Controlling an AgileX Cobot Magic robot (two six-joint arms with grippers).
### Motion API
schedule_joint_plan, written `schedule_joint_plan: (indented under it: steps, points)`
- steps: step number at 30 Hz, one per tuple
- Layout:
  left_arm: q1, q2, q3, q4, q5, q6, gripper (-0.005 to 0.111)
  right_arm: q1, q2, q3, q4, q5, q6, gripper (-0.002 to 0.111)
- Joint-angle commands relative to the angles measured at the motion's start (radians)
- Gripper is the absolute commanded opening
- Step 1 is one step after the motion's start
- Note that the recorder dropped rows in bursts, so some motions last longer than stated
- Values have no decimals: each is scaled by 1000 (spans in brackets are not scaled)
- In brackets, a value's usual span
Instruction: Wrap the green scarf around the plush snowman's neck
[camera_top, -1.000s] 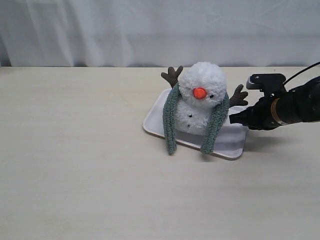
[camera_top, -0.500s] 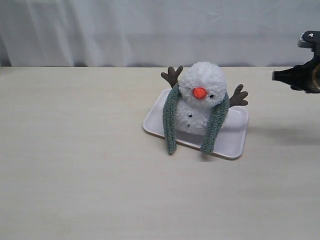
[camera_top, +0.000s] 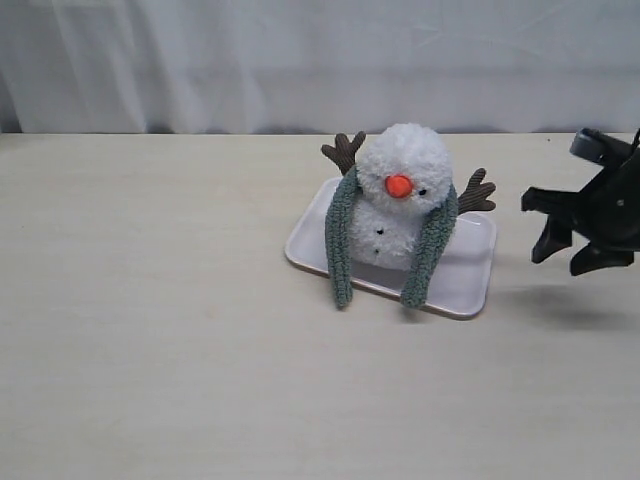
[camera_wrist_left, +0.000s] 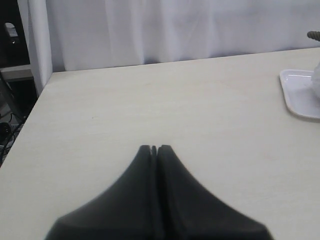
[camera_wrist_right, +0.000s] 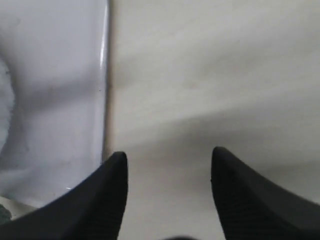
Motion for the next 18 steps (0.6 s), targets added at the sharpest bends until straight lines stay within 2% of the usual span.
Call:
schedule_joint_plan:
  steps: [1, 8, 18]
  points:
    - [-8, -2, 2, 1, -13, 0, 0, 68, -13, 93, 118, -181, -55, 51]
    - [-8, -2, 2, 1, -13, 0, 0, 163, 37, 103, 135, -271, -20, 51]
    - [-8, -2, 2, 1, -13, 0, 0, 161, 61, 103, 0, -289, 85, 51]
